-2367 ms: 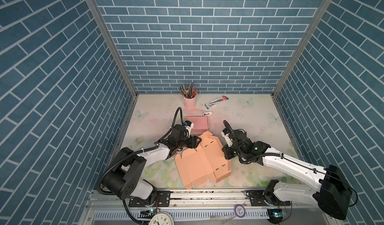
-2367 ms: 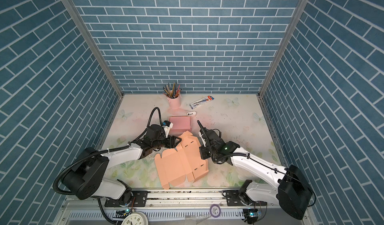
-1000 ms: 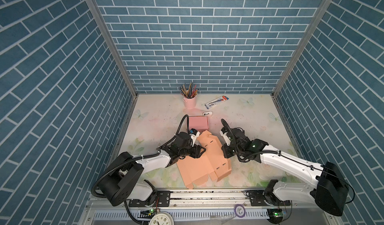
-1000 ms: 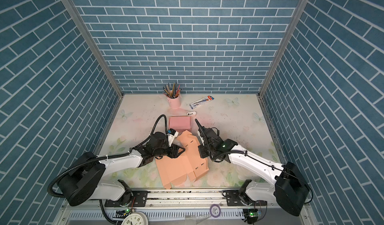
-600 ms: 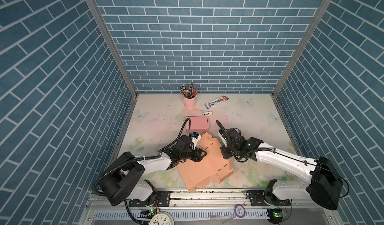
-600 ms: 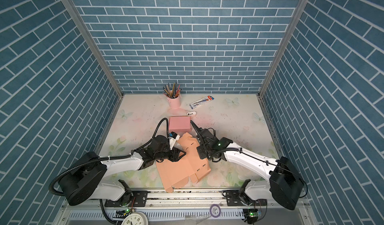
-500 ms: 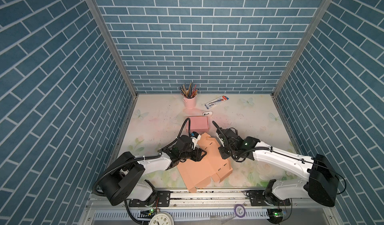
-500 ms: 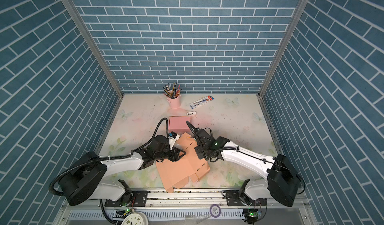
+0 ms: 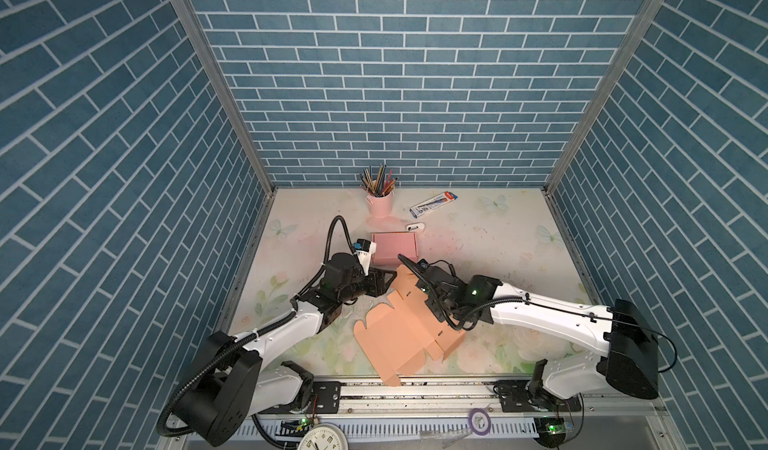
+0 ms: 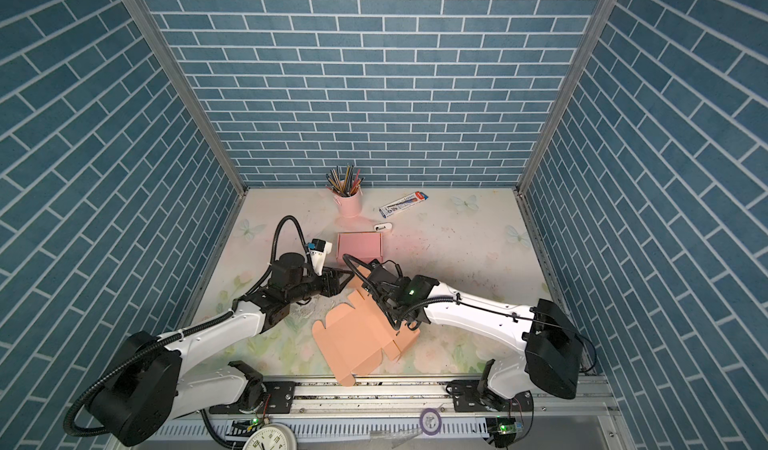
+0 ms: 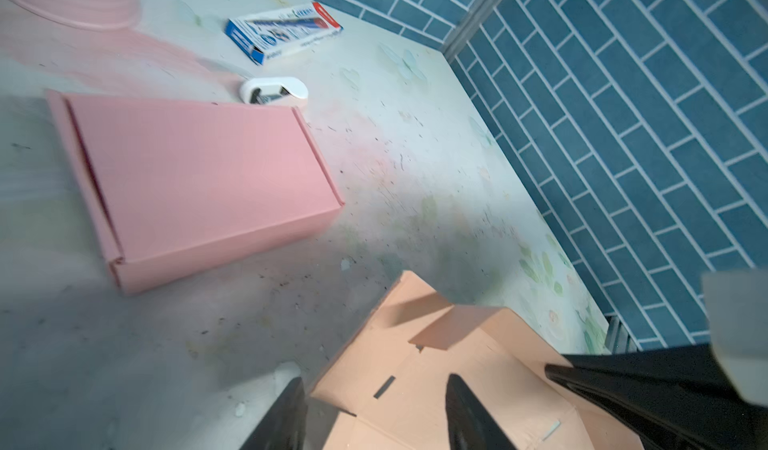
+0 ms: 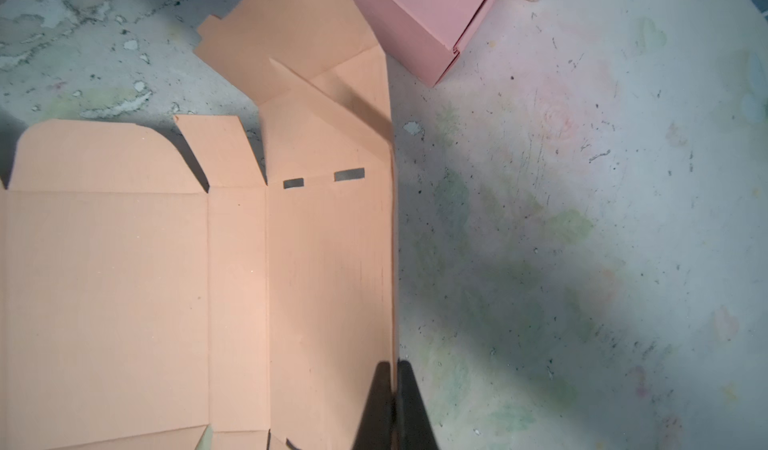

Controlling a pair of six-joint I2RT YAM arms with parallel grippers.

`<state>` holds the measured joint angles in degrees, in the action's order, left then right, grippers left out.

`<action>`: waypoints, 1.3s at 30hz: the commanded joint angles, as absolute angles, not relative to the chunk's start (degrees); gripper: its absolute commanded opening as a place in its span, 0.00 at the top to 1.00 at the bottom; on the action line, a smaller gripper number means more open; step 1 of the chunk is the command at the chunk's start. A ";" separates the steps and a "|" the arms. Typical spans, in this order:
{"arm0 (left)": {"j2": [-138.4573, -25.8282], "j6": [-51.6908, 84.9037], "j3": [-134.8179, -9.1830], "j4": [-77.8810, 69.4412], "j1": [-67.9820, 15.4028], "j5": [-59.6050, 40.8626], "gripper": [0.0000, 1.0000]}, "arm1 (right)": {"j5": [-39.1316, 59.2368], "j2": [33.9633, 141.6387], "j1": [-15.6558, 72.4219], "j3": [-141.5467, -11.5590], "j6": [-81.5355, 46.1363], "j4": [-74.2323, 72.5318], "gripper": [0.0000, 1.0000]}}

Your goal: Fold the paper box

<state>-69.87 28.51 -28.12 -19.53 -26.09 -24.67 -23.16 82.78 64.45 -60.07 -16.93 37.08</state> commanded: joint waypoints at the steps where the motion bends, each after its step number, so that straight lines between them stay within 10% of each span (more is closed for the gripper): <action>1: -71.20 32.04 -27.79 -22.05 -20.18 -25.22 0.46 | -29.44 83.84 66.06 -61.86 -14.04 39.97 1.00; 14: -88.52 30.21 -33.86 -27.85 -18.75 -32.27 0.47 | -41.47 91.01 70.64 -64.00 -10.24 40.52 1.00; 39: -83.81 29.38 -28.70 -27.05 -23.30 -32.16 0.48 | -48.04 93.30 73.13 -59.01 7.50 24.45 1.00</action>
<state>-85.69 29.15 -29.76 -25.52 -22.63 -31.18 -44.86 92.77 72.86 -59.66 3.55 27.42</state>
